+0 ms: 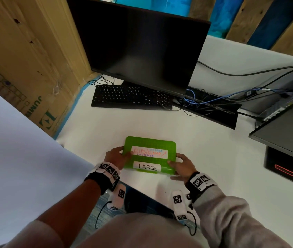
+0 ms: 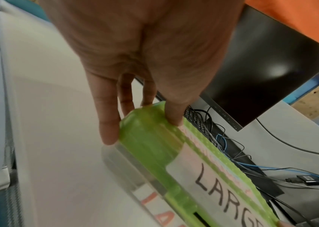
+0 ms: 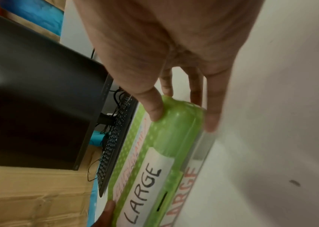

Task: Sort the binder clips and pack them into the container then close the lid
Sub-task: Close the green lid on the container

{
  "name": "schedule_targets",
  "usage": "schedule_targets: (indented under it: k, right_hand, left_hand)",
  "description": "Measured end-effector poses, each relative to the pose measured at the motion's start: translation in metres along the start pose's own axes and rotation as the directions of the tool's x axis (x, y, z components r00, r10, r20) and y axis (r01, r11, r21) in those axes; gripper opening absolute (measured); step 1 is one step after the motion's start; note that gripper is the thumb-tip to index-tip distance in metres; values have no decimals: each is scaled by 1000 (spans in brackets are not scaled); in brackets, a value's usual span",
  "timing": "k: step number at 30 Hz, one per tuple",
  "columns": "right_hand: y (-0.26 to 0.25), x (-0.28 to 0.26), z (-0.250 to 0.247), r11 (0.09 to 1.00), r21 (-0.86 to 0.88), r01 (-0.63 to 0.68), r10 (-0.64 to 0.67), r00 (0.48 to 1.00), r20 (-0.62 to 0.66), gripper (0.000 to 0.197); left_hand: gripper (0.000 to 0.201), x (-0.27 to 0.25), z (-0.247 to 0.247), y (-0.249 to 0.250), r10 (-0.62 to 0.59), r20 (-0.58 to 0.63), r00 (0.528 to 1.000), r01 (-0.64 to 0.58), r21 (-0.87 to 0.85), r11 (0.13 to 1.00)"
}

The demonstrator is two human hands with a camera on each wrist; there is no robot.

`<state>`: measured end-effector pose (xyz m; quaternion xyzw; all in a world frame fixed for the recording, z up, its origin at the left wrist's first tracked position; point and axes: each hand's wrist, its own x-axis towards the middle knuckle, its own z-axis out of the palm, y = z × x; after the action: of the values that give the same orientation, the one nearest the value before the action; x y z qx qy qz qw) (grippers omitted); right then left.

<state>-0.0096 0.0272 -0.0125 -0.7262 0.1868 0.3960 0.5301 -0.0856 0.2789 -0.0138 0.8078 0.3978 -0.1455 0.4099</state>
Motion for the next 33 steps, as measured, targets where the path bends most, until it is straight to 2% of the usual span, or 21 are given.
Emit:
schedule_targets:
  k: [2,4,6,7,9,10,11,13,14,15,17,18,19,20,22,23,24,25,27,29,33]
  right_hand:
    - [3,4,3,997,6,82,-81,995,-59,50]
    - [2,8,3,970,-150,190,-206,973,-100,53]
    - [0,8,1,888,-360,288,-364,917,-163,50]
    - [0,9,-1,828,-452,332,-451,873,-186,48]
    - [-2,8,-2,728,-585,357,-550,813,-188,48]
    - [-3,8,-1,727,-592,348,-545,817,-188,53]
    - [-2,11,1,774,-548,318,-485,853,-191,63]
    - [0,17,7,912,-374,166,-252,948,-196,92]
    - [0,18,12,951,-296,87,-147,972,-185,102]
    - [1,18,17,967,-251,50,-98,978,-183,106]
    - [2,17,26,949,-305,84,-148,970,-192,111]
    - [0,13,28,902,-416,117,-216,956,-197,113]
    - [-3,9,27,811,-564,153,-315,928,-202,114]
    - [-6,5,24,676,-712,190,-432,885,-175,112]
    - [-11,1,17,355,-888,293,-589,807,30,99]
    - [-9,4,14,224,-913,341,-585,796,154,91]
    - [-8,6,11,126,-918,376,-563,789,246,85]
    - [-5,9,9,70,-918,392,-549,783,293,79]
    - [-2,13,4,23,-910,414,-580,747,325,73]
    - [-1,15,5,-26,-897,442,-561,736,379,76]
    - [-5,16,9,-91,-868,488,-553,700,452,78]
  left_hand:
    - [65,0,2,-1,-29,-6,1000,29,-12,1000]
    - [63,-2,4,1,-49,-10,999,49,-1,999]
    - [54,-4,8,4,-26,-13,1000,26,31,999]
    - [52,-4,11,5,-7,-20,1000,8,51,999]
    - [50,-3,16,8,20,-58,998,-17,56,998]
    - [50,-3,18,9,23,-83,996,-20,31,999]
    - [52,-3,19,11,18,-105,994,-18,-1,1000]
    - [60,0,21,14,-14,-115,993,8,-51,999]
    - [62,0,21,17,-27,-108,994,21,-62,998]
    - [64,0,21,19,-27,-104,994,20,-60,998]
    - [67,0,20,22,51,-123,991,-49,16,999]
    - [66,-2,20,23,127,-131,983,-115,92,989]
    - [64,-1,22,23,230,-127,965,-207,171,963]
    - [60,-1,24,22,345,-87,935,-317,236,919]
    - [49,1,32,18,553,58,831,-546,270,793]
    - [45,2,37,14,605,112,788,-609,287,740]
    - [42,-2,40,14,615,135,777,-622,315,717]
    - [44,-6,41,13,614,142,777,-622,333,709]
    - [59,-15,39,14,597,155,787,-606,378,700]
    - [69,-17,36,16,554,195,809,-578,435,690]
    - [67,-16,36,19,549,205,810,-572,482,664]
